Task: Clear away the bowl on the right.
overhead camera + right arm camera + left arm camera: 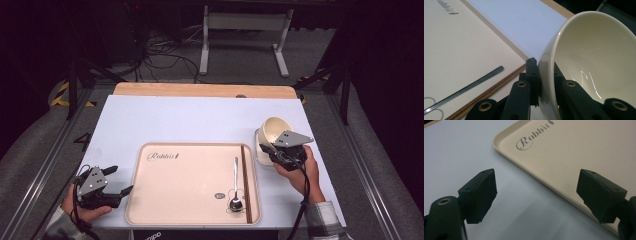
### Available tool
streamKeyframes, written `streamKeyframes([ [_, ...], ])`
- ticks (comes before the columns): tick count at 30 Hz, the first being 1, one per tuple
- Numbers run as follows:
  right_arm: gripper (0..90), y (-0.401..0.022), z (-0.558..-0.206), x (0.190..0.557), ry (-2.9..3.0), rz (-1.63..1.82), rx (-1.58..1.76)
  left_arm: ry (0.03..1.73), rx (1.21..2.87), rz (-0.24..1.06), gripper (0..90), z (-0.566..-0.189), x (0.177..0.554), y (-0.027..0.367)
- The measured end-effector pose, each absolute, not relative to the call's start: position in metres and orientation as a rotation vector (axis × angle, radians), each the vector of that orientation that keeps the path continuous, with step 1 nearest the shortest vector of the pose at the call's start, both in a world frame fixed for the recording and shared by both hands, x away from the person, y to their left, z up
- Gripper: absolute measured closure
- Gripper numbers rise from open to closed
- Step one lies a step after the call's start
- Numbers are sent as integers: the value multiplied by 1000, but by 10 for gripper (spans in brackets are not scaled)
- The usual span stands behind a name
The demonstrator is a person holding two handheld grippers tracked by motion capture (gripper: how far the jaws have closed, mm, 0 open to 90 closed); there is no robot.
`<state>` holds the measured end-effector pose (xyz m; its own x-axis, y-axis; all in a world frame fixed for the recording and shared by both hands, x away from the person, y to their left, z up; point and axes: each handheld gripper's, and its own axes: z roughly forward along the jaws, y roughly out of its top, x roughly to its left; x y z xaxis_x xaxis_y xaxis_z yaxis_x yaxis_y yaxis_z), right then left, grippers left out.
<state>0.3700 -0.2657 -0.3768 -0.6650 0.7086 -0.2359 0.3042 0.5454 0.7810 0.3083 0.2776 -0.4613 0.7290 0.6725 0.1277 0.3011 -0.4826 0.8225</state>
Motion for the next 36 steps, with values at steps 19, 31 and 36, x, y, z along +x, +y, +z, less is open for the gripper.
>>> streamKeyframes([
  [19, 831, -185, -375, 368, 2383, 1019, 585, 747, 2058, 548, 171, -460, 309, 281],
  [31, 829, -137, -394, 376, 2494, 978, 482, 751, 2056, 547, 166, -461, 309, 281],
  [36, 826, -120, -404, 380, 2539, 941, 458, 743, 2064, 546, 166, -461, 309, 281],
])
